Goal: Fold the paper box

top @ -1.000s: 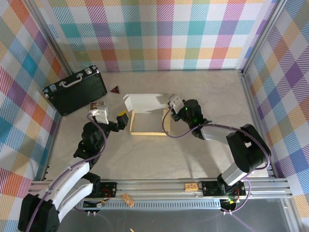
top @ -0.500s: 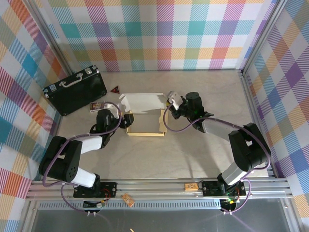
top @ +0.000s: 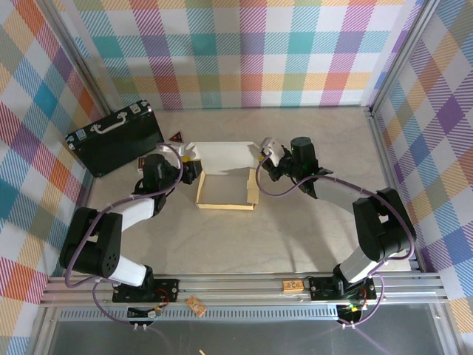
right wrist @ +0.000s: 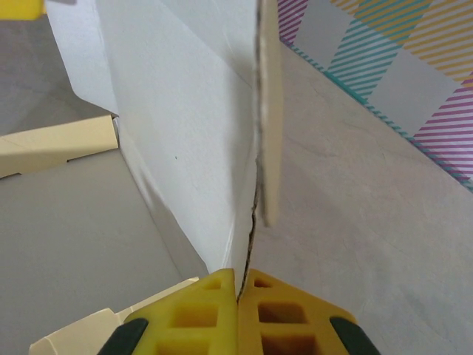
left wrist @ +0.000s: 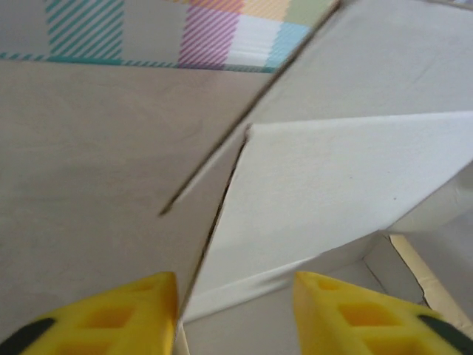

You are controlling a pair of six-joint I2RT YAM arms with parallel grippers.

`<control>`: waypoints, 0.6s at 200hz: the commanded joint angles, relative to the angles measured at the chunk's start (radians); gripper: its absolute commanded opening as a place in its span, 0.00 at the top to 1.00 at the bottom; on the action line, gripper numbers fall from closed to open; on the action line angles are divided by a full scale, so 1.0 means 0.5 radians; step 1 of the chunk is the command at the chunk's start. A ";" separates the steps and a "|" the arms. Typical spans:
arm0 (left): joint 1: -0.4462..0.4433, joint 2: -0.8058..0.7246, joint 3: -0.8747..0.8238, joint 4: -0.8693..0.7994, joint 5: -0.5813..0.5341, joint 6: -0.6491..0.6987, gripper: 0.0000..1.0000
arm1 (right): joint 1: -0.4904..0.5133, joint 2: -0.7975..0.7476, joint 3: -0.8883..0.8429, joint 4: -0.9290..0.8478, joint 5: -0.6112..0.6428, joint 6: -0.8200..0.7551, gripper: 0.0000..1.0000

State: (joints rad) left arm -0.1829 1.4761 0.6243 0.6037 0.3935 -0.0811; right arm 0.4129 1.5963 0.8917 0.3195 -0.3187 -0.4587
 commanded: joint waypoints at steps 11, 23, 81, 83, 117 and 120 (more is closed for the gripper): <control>0.024 0.042 0.102 -0.087 0.224 0.071 0.82 | -0.019 0.007 0.051 -0.078 -0.091 -0.048 1.00; 0.019 0.010 0.085 -0.097 0.217 0.070 0.92 | -0.022 0.007 0.059 -0.084 -0.092 -0.027 1.00; -0.205 -0.165 -0.043 -0.147 -0.218 -0.008 1.00 | 0.146 -0.065 0.122 -0.160 0.284 0.524 1.00; -0.215 -0.162 -0.044 -0.152 -0.231 -0.013 1.00 | 0.162 -0.070 0.122 -0.164 0.307 0.527 1.00; -0.343 -0.126 -0.063 -0.128 -0.348 -0.078 1.00 | 0.360 -0.060 0.140 -0.197 0.761 0.632 1.00; -0.352 -0.122 -0.067 -0.125 -0.357 -0.080 1.00 | 0.372 -0.055 0.144 -0.203 0.796 0.648 1.00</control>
State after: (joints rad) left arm -0.2947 1.4124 0.6098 0.5255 0.2176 -0.0887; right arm 0.5167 1.5753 0.9356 0.2409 -0.0437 -0.2176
